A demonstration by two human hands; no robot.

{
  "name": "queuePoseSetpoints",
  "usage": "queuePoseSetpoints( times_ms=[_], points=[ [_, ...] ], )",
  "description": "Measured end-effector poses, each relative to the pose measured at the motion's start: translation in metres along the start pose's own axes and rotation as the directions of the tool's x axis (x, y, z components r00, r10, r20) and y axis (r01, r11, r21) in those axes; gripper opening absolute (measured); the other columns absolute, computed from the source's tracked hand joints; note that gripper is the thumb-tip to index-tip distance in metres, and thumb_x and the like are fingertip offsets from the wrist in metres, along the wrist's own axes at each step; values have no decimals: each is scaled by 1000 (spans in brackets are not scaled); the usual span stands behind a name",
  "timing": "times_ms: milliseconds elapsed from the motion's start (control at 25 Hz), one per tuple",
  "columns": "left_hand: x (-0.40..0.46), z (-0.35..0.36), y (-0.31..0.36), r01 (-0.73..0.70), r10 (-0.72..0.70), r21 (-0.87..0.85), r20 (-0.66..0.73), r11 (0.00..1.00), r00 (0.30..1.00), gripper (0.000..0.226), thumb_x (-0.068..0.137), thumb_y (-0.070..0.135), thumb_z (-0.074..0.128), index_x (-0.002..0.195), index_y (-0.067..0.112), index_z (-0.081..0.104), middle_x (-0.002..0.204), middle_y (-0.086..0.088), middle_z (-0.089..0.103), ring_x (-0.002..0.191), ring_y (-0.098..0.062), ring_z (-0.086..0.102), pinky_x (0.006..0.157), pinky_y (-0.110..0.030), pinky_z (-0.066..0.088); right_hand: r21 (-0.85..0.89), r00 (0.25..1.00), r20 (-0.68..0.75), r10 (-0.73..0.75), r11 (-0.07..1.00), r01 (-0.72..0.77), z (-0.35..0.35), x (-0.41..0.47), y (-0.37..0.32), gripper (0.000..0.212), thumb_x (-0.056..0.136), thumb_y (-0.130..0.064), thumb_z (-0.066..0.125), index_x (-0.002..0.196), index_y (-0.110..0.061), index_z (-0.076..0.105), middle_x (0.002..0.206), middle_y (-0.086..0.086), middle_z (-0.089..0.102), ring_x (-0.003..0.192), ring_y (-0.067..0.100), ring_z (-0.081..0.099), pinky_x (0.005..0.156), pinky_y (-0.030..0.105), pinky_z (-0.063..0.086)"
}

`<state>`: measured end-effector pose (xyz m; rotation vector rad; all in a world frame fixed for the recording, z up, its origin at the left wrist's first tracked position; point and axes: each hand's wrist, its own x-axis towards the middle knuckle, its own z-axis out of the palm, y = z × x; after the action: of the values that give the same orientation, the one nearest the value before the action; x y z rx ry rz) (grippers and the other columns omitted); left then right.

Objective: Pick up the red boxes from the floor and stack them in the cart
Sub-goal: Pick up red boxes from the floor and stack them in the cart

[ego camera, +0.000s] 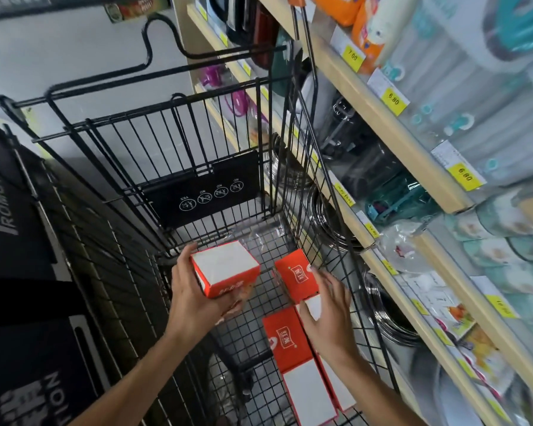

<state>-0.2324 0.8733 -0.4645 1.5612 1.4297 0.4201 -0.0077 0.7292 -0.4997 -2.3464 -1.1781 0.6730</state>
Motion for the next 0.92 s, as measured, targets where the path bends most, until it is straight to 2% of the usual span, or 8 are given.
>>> queuePoseSetpoints(
  times_ms=[80,160,280,360,480,560,720,920],
  points=[
    [11,18,-5,107,-112,-72,-62,992,992,118,45,45,95,140,39,24,139,0,45,133,-19,44,109,-49,44,56,998,-42,-45,997,47,-16,-7,-3,73,92,-24,68,156,-36,34,151,-10,35,144,15,34,110,39,47],
    [17,35,-7,198,-209,-105,-110,975,972,108,40,54,86,129,39,27,130,-1,51,127,-22,49,102,-50,50,107,996,-60,-67,992,73,-30,-12,-7,71,93,-18,67,155,-37,36,151,-10,36,143,8,35,112,19,39],
    [20,66,-10,286,-305,-135,-154,949,940,95,51,35,92,119,32,26,123,-5,51,121,-25,50,96,-52,53,196,997,-54,-57,978,67,-41,-20,-8,72,94,-10,66,153,-38,36,151,-10,38,143,2,33,101,-4,27],
    [18,87,-10,319,-337,-137,-129,938,933,88,63,23,91,121,28,24,125,-9,48,121,-26,48,98,-53,52,239,997,-66,-47,969,62,-45,-23,-7,72,93,-6,66,153,-35,38,151,-11,38,143,0,34,101,-5,26],
    [12,115,-14,325,-328,-61,-45,944,944,106,62,37,83,146,31,18,141,-10,35,135,-34,33,105,-53,44,259,995,-81,-52,963,72,-48,-26,-8,73,92,-3,66,154,-30,39,152,-12,38,144,-1,32,104,-3,24],
    [4,130,-15,339,-339,-10,-16,941,941,108,71,33,84,153,34,14,142,-10,28,135,-32,28,98,-44,44,265,994,-95,-56,961,80,-49,-27,-7,74,90,-1,67,154,-27,39,152,-11,39,145,0,32,108,0,23],
    [-8,149,-16,354,-355,-31,-63,935,933,106,73,33,86,152,26,16,138,-9,29,128,-26,32,91,-34,39,292,993,-105,-60,952,88,-50,-28,-5,69,91,-8,64,154,-23,40,153,-10,40,146,0,31,111,3,22],
    [-31,174,-25,330,-339,91,121,940,933,83,83,41,76,141,10,26,129,-6,36,126,-28,45,96,-34,43,304,990,-118,-73,947,106,-50,-30,-1,67,89,-13,59,153,-20,41,155,-9,41,147,3,33,115,9,24]
  ],
)
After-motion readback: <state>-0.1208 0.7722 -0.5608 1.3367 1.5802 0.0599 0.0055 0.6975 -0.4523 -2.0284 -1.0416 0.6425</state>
